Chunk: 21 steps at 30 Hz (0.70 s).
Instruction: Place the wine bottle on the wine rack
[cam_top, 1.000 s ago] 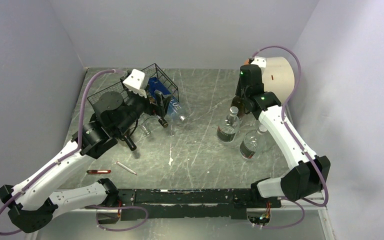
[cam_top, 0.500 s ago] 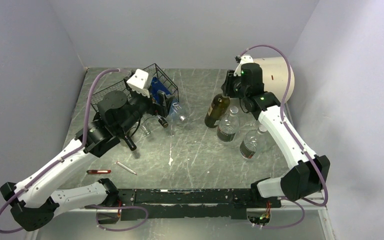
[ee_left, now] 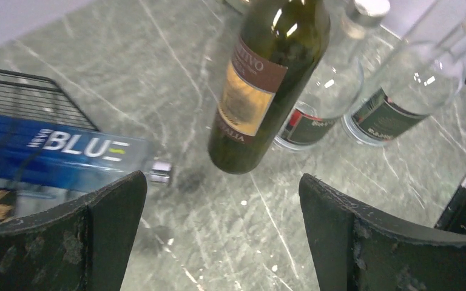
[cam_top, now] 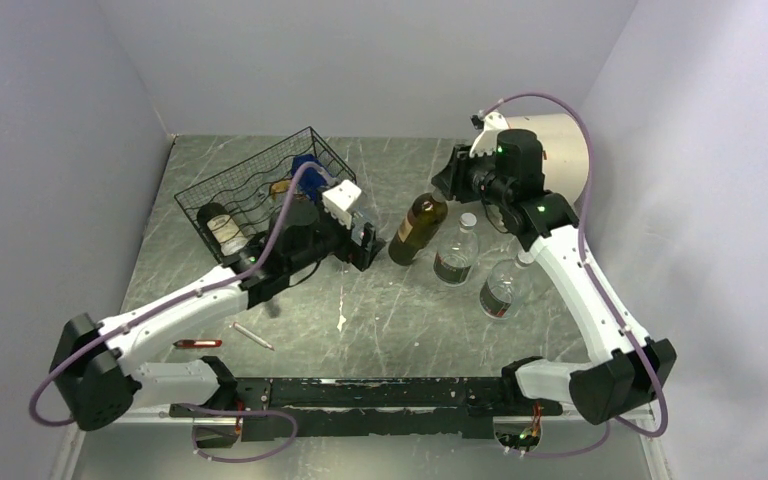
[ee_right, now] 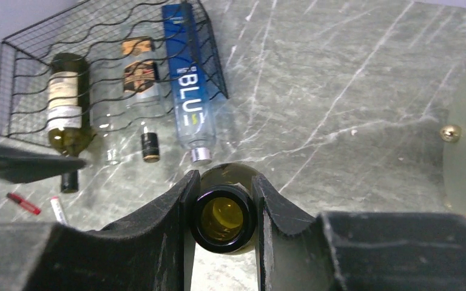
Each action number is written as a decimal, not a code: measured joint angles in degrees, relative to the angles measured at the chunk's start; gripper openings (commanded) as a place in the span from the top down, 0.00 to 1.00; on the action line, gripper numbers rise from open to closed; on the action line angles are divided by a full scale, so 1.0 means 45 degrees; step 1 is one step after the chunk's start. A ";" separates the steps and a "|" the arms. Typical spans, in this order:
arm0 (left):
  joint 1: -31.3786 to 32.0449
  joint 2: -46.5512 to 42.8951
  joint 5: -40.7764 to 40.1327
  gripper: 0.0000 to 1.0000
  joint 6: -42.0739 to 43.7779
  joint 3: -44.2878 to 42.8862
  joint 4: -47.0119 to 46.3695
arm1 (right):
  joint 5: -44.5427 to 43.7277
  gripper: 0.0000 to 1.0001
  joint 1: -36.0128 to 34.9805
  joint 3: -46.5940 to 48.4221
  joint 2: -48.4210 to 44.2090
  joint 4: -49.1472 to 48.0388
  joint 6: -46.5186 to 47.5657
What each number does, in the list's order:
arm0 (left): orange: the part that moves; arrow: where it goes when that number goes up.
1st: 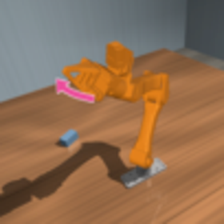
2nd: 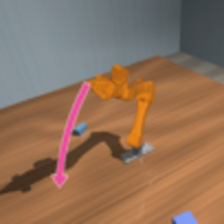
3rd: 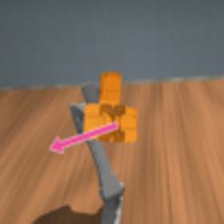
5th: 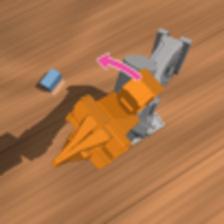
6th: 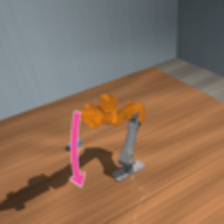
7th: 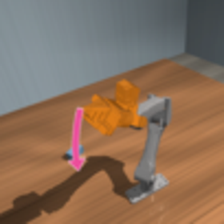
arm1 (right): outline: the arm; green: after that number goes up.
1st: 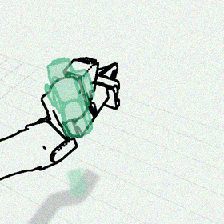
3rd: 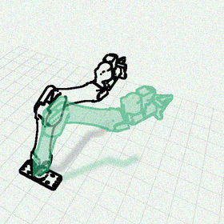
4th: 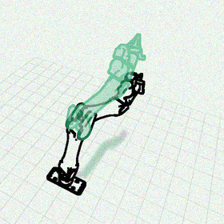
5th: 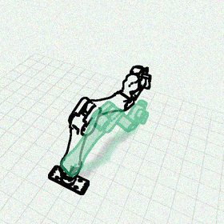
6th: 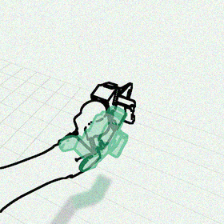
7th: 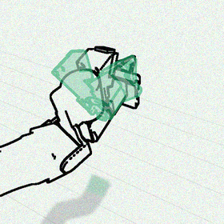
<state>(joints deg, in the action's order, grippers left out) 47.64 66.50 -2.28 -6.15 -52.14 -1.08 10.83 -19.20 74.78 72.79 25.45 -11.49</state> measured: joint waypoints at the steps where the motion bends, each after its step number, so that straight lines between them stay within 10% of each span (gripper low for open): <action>1: 0.0000 0.0267 0.0301 0.01 -0.0049 0.0092 -0.0185 | 0.0199 1.00 0.0005 0.0000 -0.0170 0.0083 -0.0005; 21: 0.0010 0.3133 0.4624 0.01 -0.1020 0.0850 -0.3900 | 0.4673 1.00 0.0005 -0.0049 -0.1603 0.0937 0.0311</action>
<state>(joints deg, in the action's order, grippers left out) 47.68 80.60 18.52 -10.74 -48.31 -18.63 31.86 -19.18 74.56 65.58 29.67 -10.09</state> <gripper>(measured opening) 0.995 0.364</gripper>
